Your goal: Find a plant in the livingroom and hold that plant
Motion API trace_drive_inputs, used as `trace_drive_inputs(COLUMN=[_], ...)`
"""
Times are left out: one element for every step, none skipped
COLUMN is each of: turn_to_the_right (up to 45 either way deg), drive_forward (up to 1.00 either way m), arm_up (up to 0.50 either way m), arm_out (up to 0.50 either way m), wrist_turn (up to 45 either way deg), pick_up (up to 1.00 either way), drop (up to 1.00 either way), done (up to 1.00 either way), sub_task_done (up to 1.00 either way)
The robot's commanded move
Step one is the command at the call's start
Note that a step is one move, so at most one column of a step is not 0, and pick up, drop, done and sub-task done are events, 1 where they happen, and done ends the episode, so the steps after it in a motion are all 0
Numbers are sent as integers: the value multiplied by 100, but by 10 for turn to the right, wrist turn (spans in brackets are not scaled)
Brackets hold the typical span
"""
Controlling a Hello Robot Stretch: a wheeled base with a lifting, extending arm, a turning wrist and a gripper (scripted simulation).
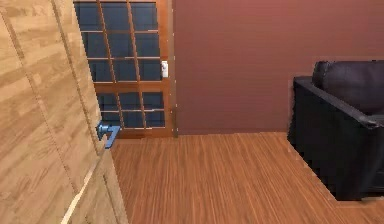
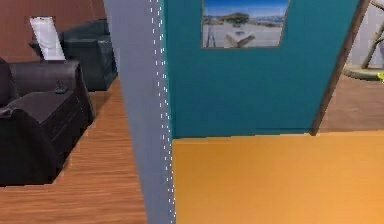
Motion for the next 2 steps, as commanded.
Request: trace_drive_inputs(turn_to_the_right=[0,300], drive_forward=[25,0], arm_up=[0,0], arm_out=[0,0], wrist_turn=[0,0], pick_up=[0,0], drop=[0,0], done=[0,0], sub_task_done=[0,0])
